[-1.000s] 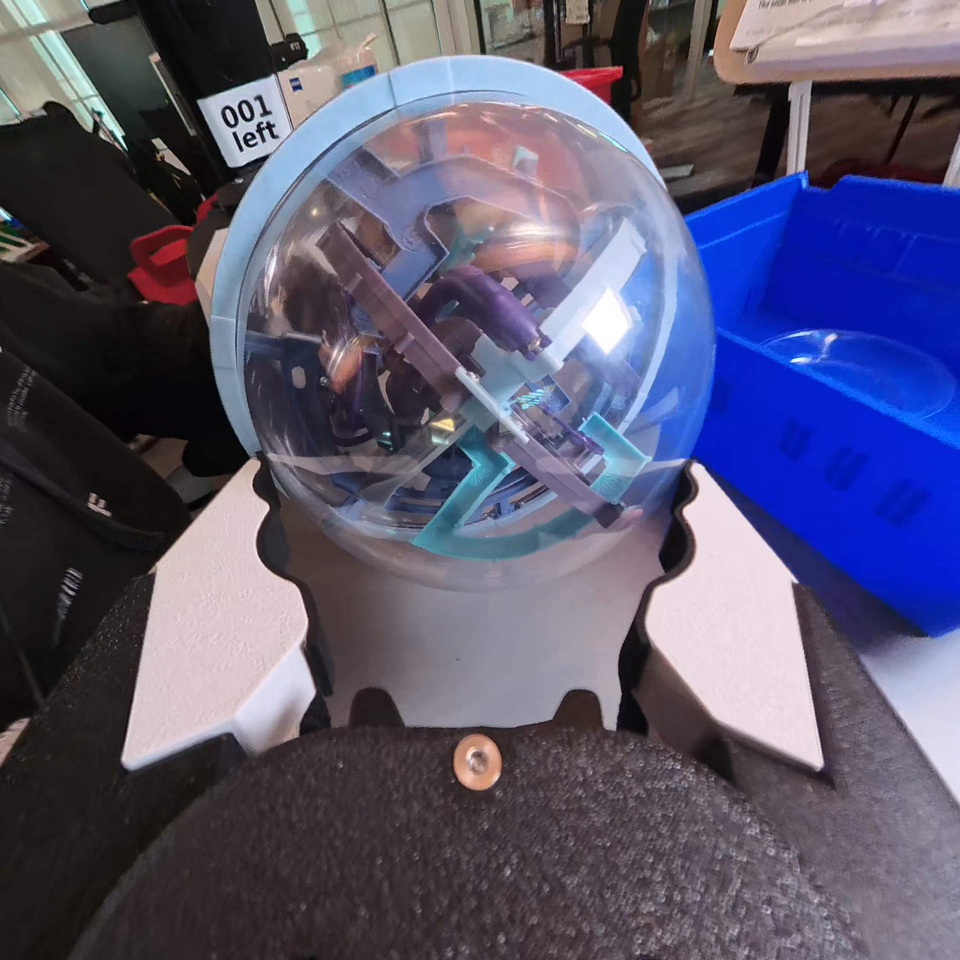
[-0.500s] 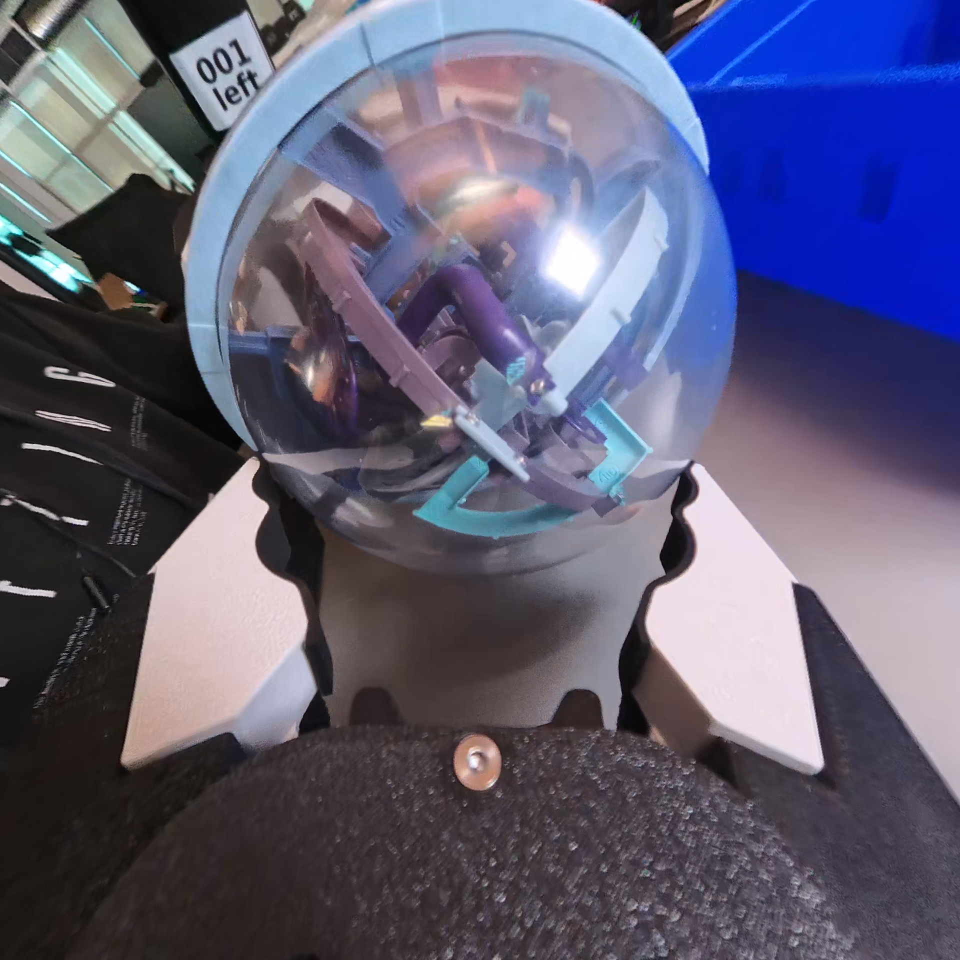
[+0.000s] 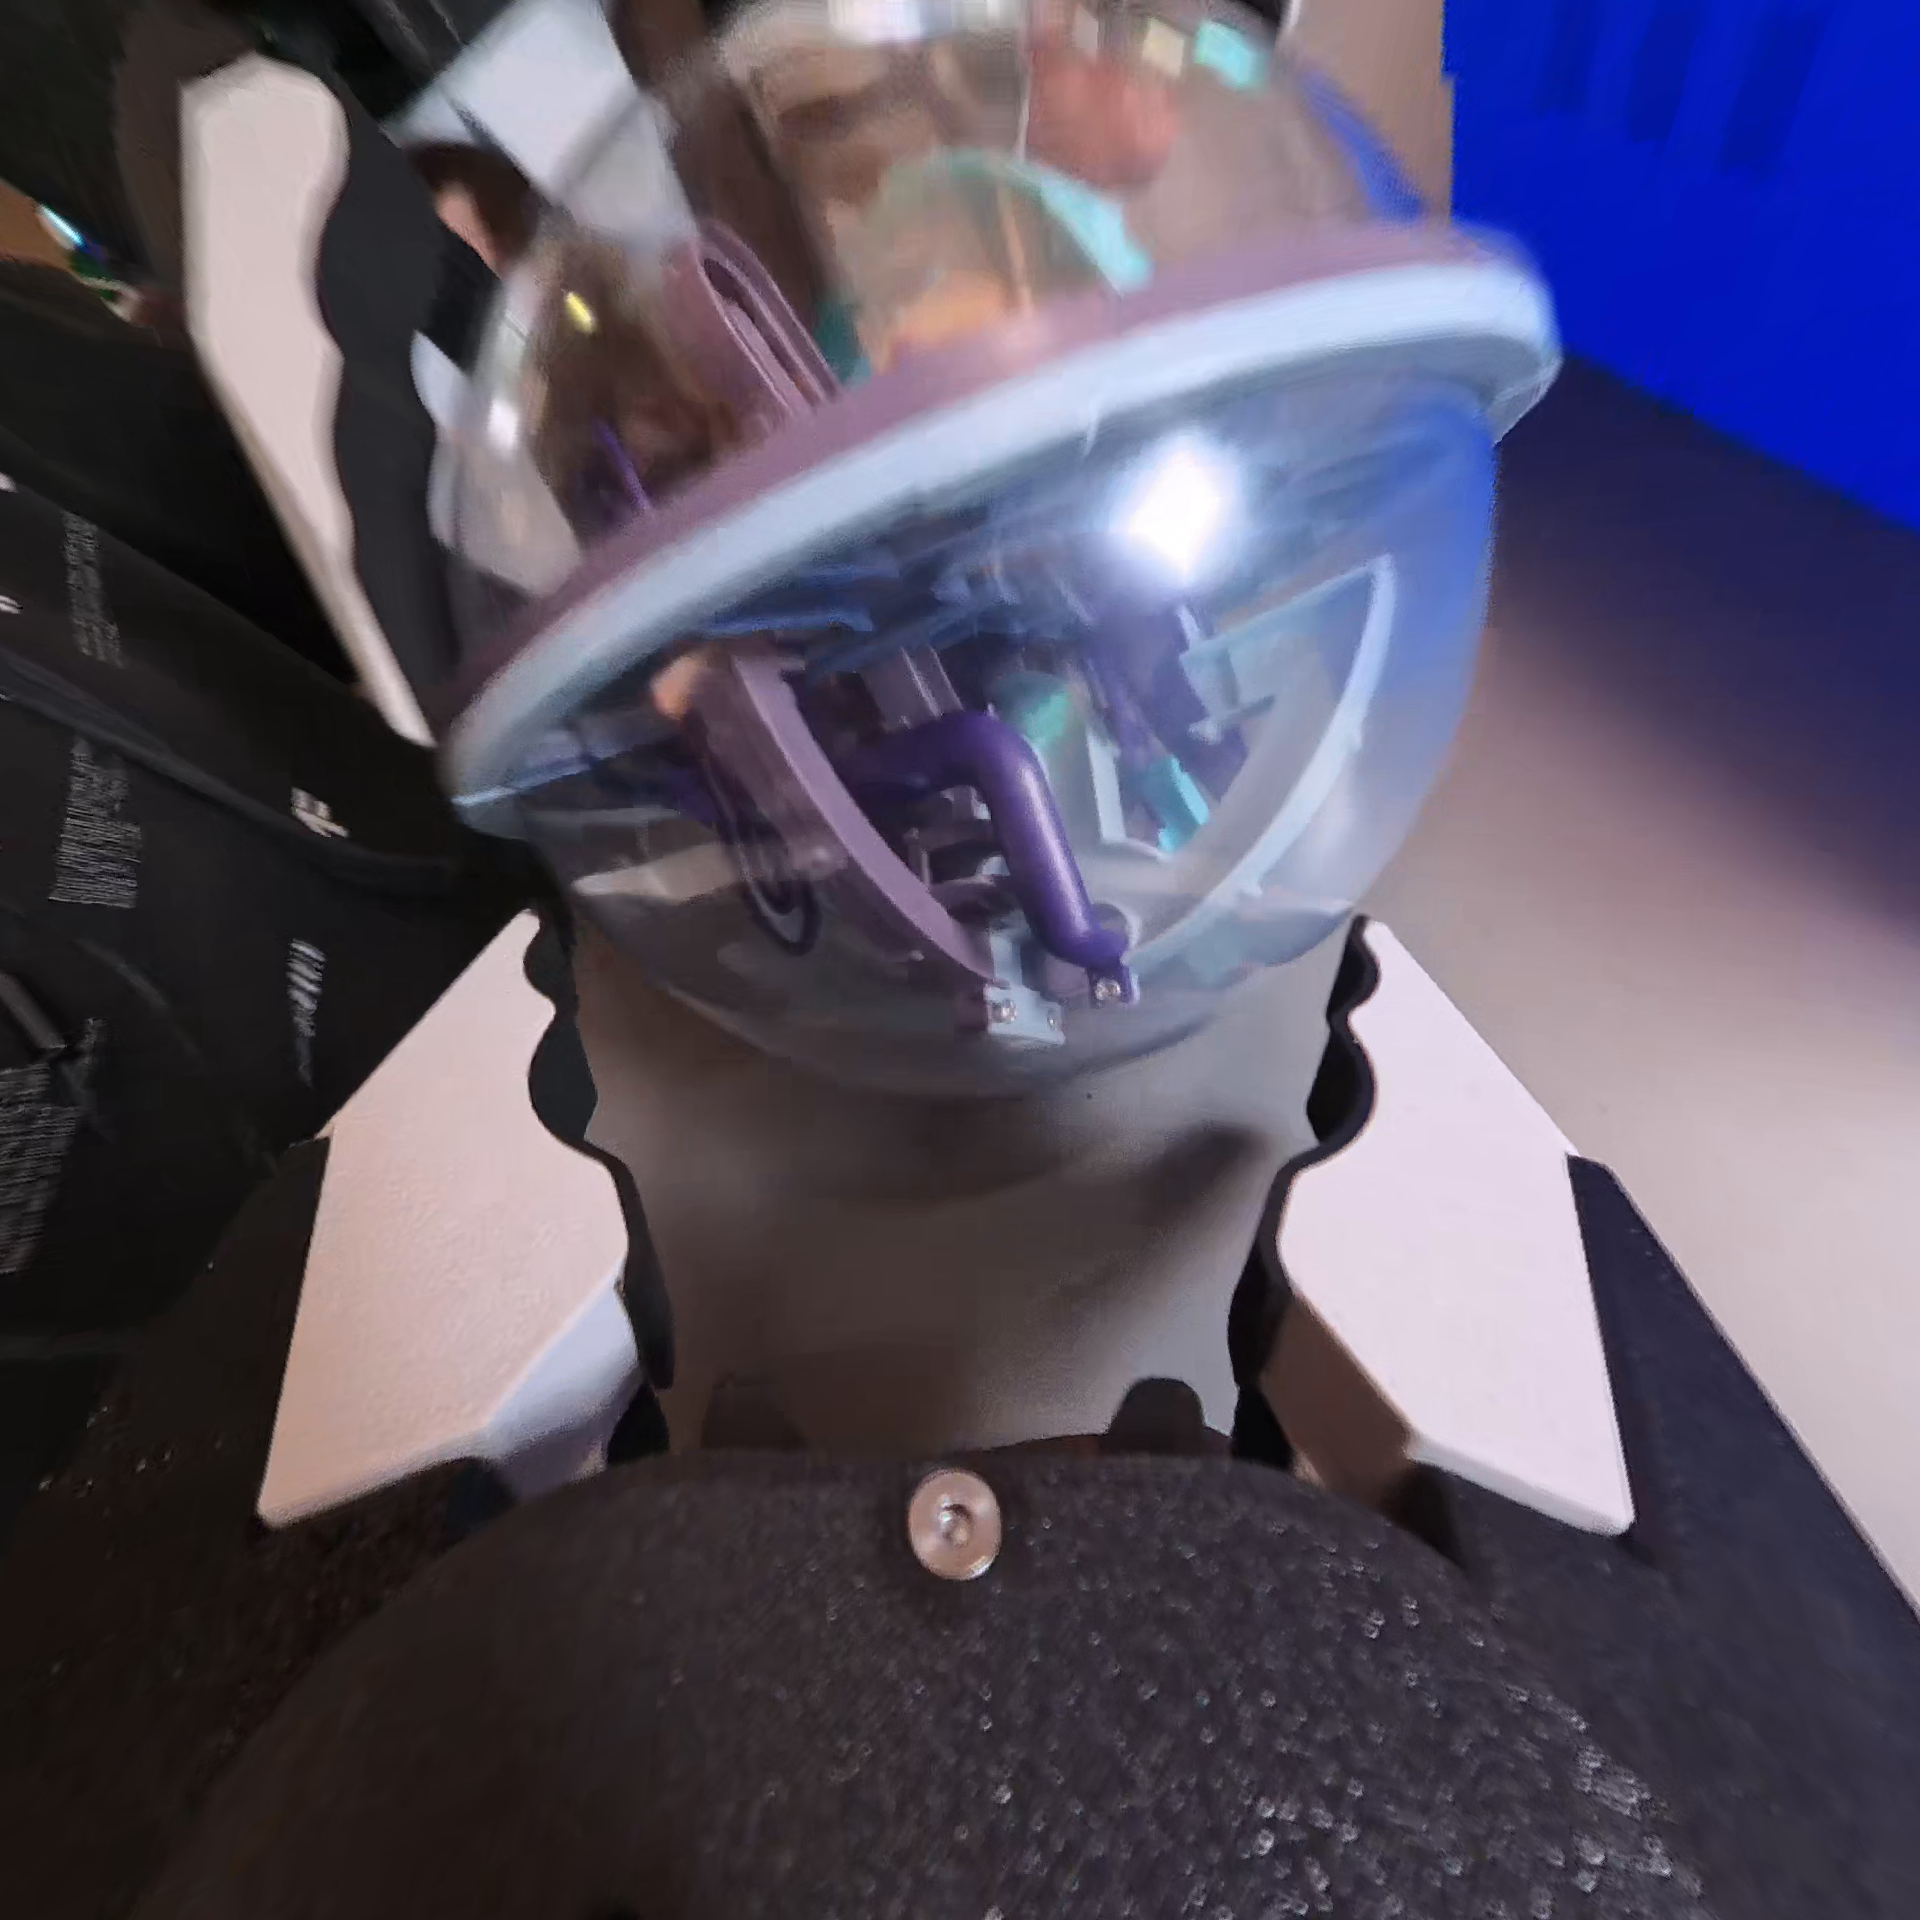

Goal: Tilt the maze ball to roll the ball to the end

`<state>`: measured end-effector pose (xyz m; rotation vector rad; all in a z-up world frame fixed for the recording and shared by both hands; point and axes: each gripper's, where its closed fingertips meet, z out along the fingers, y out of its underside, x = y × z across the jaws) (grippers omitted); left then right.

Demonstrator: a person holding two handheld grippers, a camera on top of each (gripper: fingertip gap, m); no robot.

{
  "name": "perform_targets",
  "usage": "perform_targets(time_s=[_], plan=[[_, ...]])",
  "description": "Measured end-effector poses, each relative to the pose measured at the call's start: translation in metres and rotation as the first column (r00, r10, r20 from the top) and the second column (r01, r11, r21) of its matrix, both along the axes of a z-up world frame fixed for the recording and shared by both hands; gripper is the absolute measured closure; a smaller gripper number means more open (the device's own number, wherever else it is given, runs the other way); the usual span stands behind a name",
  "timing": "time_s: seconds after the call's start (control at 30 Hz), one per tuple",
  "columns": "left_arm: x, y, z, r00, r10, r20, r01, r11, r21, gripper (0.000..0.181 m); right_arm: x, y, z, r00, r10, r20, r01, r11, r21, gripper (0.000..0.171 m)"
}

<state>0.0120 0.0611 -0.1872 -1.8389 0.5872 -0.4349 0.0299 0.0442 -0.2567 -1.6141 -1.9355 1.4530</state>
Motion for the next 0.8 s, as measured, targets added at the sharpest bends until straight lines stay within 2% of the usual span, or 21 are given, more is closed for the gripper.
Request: perform_targets(time_s=[0.03, 0.13, 0.23, 0.33, 0.43, 0.53, 0.67, 0.73, 0.8], plan=[[0.001, 0.000, 0.000, 1.000, -0.002, -0.007, 0.002, 1.000, -0.001, 0.048, 0.003, 0.005, 0.011, 1.000, -0.012, -0.025, 0.012, 1.000, -0.015, 0.032], [0.003, 0.003, 0.002, 1.000, -0.010, -0.021, 0.010, 1.000, 0.003, 0.050, 0.006, 0.020, 0.054, 0.988, -0.086, -0.128, 0.080, 0.995, -0.056, 0.036], [0.007, 0.003, 0.004, 0.999, -0.035, -0.033, 0.036, 0.999, 0.028, 0.052, 0.001, 0.028, 0.072, 0.968, -0.144, -0.203, 0.154, 0.988, 0.030, 0.040], [0.009, -0.006, 0.012, 0.997, -0.074, 0.000, 0.074, 0.996, 0.049, 0.037, -0.005, 0.031, 0.071, 0.958, -0.163, -0.237, 0.198, 0.971, 0.132, 0.044], [-0.012, -0.018, 0.015, 0.997, -0.043, 0.059, 0.041, 0.999, 0.030, 0.035, -0.004, 0.031, 0.063, 0.960, -0.160, -0.228, 0.196, 0.970, 0.145, 0.045], [-0.037, -0.023, -0.013, 0.982, 0.022, 0.186, -0.002, 0.994, -0.107, 0.036, 0.000, 0.032, 0.061, 0.959, -0.150, -0.240, 0.184, 0.975, 0.126, 0.046], [-0.023, -0.027, -0.052, 0.936, 0.018, 0.352, 0.088, 0.956, -0.281, 0.037, 0.006, 0.034, 0.055, 0.959, -0.146, -0.243, 0.174, 0.980, 0.095, 0.044], [-0.012, -0.026, -0.058, 0.931, 0.006, 0.365, 0.114, 0.945, -0.307, 0.036, 0.008, 0.035, 0.049, 0.959, -0.155, -0.236, 0.179, 0.980, 0.085, 0.045], [-0.011, -0.020, -0.060, 0.949, 0.011, 0.314, 0.082, 0.956, -0.282, 0.036, 0.010, 0.036, 0.044, 0.957, -0.165, -0.238, 0.186, 0.980, 0.071, 0.044]])
